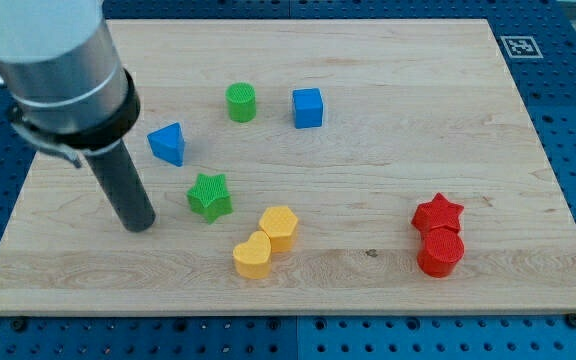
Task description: Push the green star closer to green circle
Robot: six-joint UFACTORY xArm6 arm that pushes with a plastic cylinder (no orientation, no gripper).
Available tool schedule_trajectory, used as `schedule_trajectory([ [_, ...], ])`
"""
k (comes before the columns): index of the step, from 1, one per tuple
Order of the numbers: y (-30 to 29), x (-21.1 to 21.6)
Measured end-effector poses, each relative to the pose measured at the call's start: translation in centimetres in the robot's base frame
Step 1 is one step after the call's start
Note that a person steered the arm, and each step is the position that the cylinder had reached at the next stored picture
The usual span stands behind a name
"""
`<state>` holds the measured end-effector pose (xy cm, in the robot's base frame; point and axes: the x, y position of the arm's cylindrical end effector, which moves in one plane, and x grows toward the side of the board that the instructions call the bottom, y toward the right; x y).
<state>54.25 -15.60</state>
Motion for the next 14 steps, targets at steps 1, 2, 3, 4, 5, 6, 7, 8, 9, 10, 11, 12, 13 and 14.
schedule_trajectory([
  [1,2.9,-0.4],
  [2,6.8,-0.9],
  [3,10.2,-0.9],
  [4,12.5,-1.2],
  [5,12.7,-2.2],
  [6,9.8,-2.2],
  [7,6.6,-2.2],
  [8,6.6,-2.4],
  [9,5.3,-2.4],
  [10,3.4,-2.4],
  [11,2.8,-2.6],
  [12,2.8,-3.9],
  [13,2.8,-5.8],
  [14,4.8,-6.6],
])
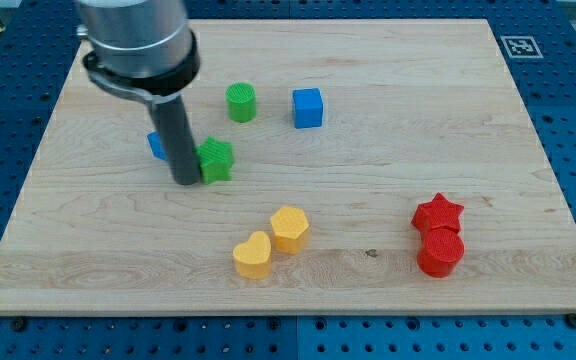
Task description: Push the green star closer to green circle
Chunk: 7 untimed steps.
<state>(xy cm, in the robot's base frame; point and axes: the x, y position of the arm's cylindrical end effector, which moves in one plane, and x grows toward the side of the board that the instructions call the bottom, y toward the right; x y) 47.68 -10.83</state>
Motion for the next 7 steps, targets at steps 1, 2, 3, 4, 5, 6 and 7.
schedule_trajectory([
  [1,2.6,0.3],
  [2,3.3,-0.7],
  [3,3.3,-2.4],
  [4,4.2,-3.7],
  [5,4.9,-3.5],
  [6,6.6,-2.7],
  [7,7.8,-2.8],
])
